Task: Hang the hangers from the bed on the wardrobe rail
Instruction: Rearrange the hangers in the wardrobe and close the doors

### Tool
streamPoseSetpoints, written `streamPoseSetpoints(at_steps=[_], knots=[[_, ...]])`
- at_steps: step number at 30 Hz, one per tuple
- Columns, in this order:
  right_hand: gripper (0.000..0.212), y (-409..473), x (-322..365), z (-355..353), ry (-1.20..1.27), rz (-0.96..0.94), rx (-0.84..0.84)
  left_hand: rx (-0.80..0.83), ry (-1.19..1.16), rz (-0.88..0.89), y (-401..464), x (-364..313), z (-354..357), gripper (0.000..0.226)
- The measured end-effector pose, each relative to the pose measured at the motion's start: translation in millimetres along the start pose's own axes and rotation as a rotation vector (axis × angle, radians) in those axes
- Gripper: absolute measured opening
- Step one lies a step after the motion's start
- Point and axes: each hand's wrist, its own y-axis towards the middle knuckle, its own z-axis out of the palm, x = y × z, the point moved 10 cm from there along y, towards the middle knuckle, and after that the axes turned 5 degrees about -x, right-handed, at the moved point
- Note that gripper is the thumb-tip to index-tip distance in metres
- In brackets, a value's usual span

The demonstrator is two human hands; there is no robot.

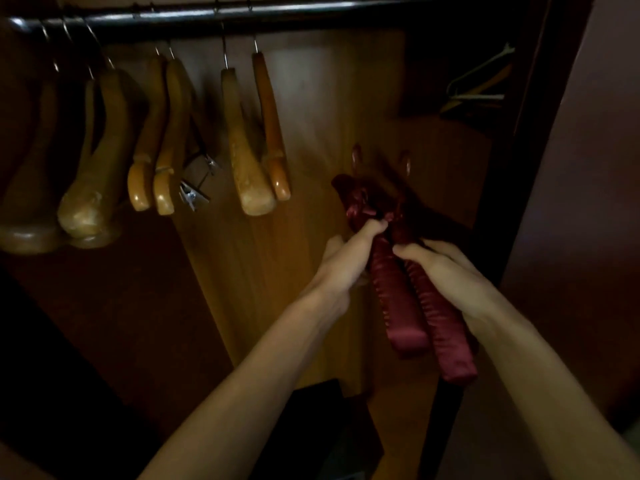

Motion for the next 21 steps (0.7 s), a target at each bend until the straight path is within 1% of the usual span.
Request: streamPoseSetpoints(at_steps=[2, 3, 6, 9, 11, 15, 17, 19, 21], knots=[[0.024, 14.0, 27.9, -4.1, 0.009, -0.033, -0.039, -0.054, -0.006, 0.061, 6.6, -38.5, -0.8, 0.053], [0.025, 22.0, 43.1, -2.6, 0.01, -0.059, -0.046, -0.081, -0.008, 0.101, 12.4, -58.4, -3.4, 0.056], [0.036, 47.8, 87.3, 2.9, 0.001, -0.125, -0.041, -0.148, -0.018, 0.179, 26.2, -111.6, -11.0, 0.049], [0.041, 71.5, 130.0, 11.0, 0.021, -0.16, -0.033, -0.191, 0.009, 0.242, 35.1, -154.8, -21.8, 0.034], [0.044, 84.4, 155.8, 15.9, 0.026, -0.179, -0.024, -0.22, 0.024, 0.274, 40.5, -177.8, -27.7, 0.032], [0.03, 103.4, 195.0, 28.9, 0.032, -0.223, 0.004, -0.266, 0.02, 0.28, 61.4, -205.2, -37.8, 0.038], [0.027, 113.9, 206.9, 33.3, 0.034, -0.22, 0.012, -0.282, 0.016, 0.285, 72.6, -216.4, -42.2, 0.038], [0.021, 127.3, 215.6, 37.2, 0.032, -0.21, 0.029, -0.29, 0.013, 0.288, 83.2, -227.8, -45.8, 0.042], [0.022, 141.5, 223.1, 38.5, 0.013, -0.207, 0.035, -0.294, 0.032, 0.292, 93.2, -238.5, -47.2, 0.044]])
